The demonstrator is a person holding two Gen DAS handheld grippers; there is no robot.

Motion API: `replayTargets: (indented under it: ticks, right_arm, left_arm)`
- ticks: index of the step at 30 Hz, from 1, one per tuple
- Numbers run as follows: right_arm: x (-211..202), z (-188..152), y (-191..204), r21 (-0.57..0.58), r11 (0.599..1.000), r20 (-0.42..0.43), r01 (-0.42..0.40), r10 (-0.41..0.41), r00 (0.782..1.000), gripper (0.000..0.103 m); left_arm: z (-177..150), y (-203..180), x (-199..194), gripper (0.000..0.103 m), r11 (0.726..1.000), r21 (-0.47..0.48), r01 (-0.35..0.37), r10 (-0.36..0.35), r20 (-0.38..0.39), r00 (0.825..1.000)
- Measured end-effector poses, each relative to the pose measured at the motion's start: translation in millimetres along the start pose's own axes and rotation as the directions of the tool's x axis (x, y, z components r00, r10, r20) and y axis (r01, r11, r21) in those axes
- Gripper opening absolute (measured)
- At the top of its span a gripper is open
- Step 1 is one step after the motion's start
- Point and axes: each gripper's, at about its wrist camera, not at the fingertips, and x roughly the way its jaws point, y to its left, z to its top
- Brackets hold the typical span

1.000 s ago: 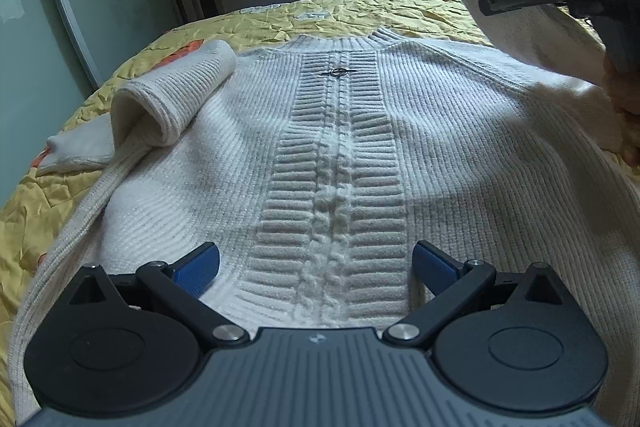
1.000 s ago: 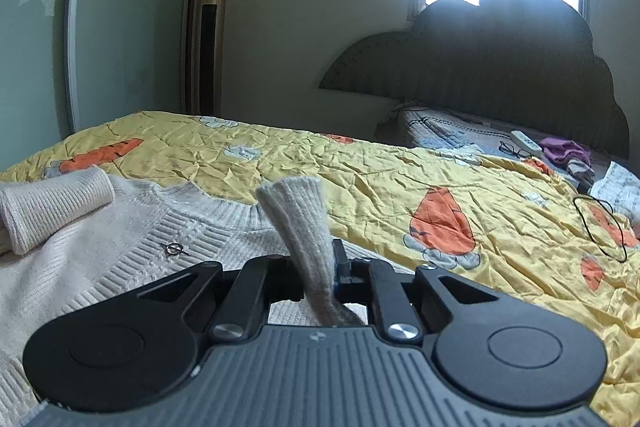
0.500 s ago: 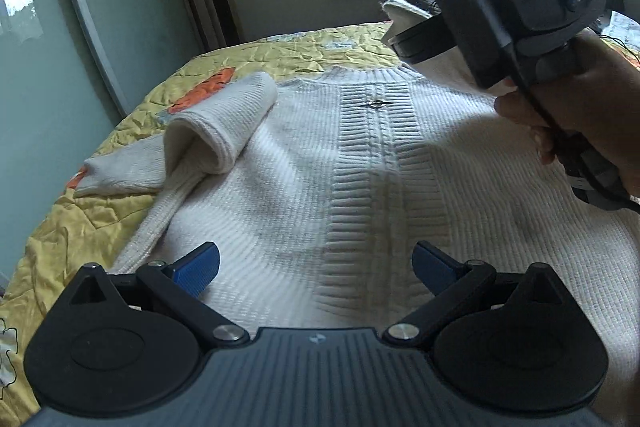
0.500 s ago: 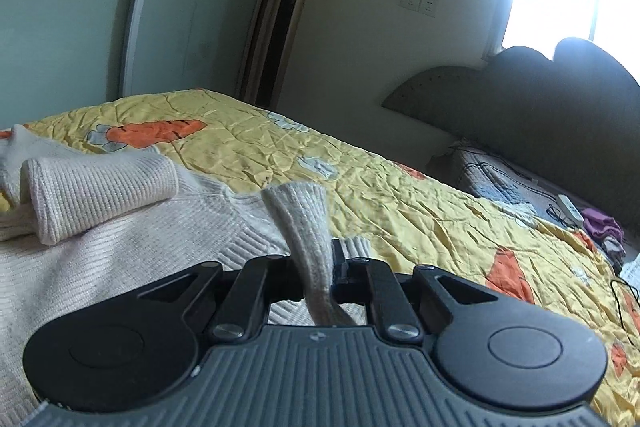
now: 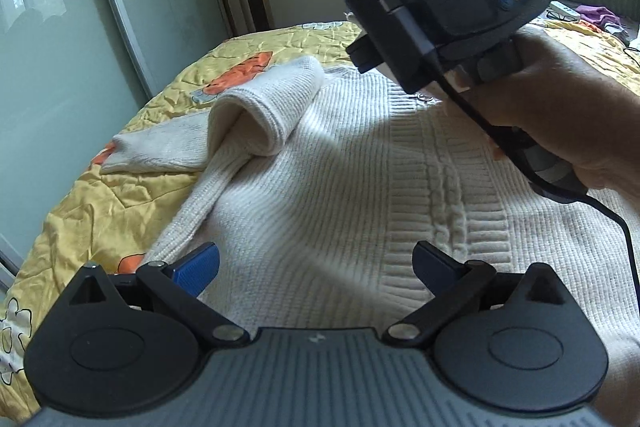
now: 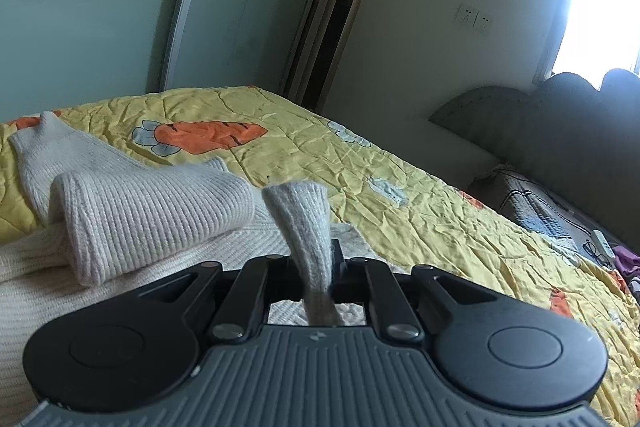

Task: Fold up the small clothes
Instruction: 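Lower the sleeve onto the sweater body and open the right gripper, then close the left gripper on the cuff of the other rolled sleeve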

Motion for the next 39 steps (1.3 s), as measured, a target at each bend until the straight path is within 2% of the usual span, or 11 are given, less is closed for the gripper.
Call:
replayTargets:
  ticks: [9, 12, 15, 17, 22, 26, 29, 32, 36, 37, 39]
  right_arm:
    - [19.0, -7.5, 18.7, 0.055, 0.996, -0.045, -0.064, 0.067, 0.997, 0.013]
    - [31.0, -13.1, 20.9, 0.084, 0.992, -0.099, -0.098, 0.106, 0.989, 0.015]
    - [40.0, -18.4, 22.1, 0.128, 0.983, -0.147, -0.135, 0.153, 0.977, 0.028]
    - [39.2, -20.1, 25.6, 0.125, 0.981, -0.142, -0.148, 0.165, 0.976, 0.043]
    - [29.2, -15.5, 21.4, 0.179, 0.959, -0.132, -0.221, 0.246, 0.96, 0.047]
    - [23.5, -16.4, 2.2, 0.33, 0.889, -0.105, -0.316, 0.367, 0.924, 0.054]
    - [33.4, -22.4, 1.4, 0.364, 0.87, -0.174, -0.333, 0.415, 0.893, 0.063]
    - [25.2, -20.0, 7.5, 0.296, 0.899, -0.176, -0.323, 0.383, 0.907, 0.064]
    - [7.0, -21.3, -9.8, 0.371, 0.856, -0.104, -0.361, 0.425, 0.899, 0.07]
    - [8.0, -23.9, -11.4, 0.367, 0.86, -0.128, -0.355, 0.424, 0.897, 0.077]
    - [9.9, -31.6, -9.0, 0.313, 0.883, -0.199, -0.349, 0.42, 0.885, 0.078]
  left_arm:
    - [0.0, 10.3, 0.0, 0.103, 1.0, -0.019, -0.018, 0.018, -0.005, 1.0]
    - [0.9, 15.7, -0.5, 0.103, 0.999, -0.028, -0.036, 0.036, -0.007, 0.999]
    - [1.4, 22.8, 1.4, 0.103, 0.997, -0.052, -0.048, 0.047, -0.022, 0.999]
    - [1.1, 25.8, 1.9, 0.103, 0.997, -0.062, -0.052, 0.05, -0.028, 0.998]
    - [1.2, 27.8, 3.8, 0.103, 0.996, -0.062, -0.064, 0.062, -0.034, 0.998]
    - [0.5, 29.3, 5.6, 0.103, 0.995, -0.071, -0.065, 0.062, -0.04, 0.997]
    - [0.2, 29.1, 7.6, 0.103, 0.995, -0.078, -0.066, 0.062, -0.048, 0.997]
    - [0.2, 29.2, 5.8, 0.103, 0.995, -0.079, -0.068, 0.065, -0.042, 0.997]
    - [6.8, 44.3, -0.1, 0.103, 0.991, -0.101, -0.084, 0.084, -0.01, 0.996]
    - [10.0, 52.1, -1.2, 0.103, 0.99, -0.115, -0.088, 0.088, -0.001, 0.996]
    - [18.4, 71.0, 0.8, 0.103, 0.986, -0.147, -0.085, 0.086, 0.005, 0.996]
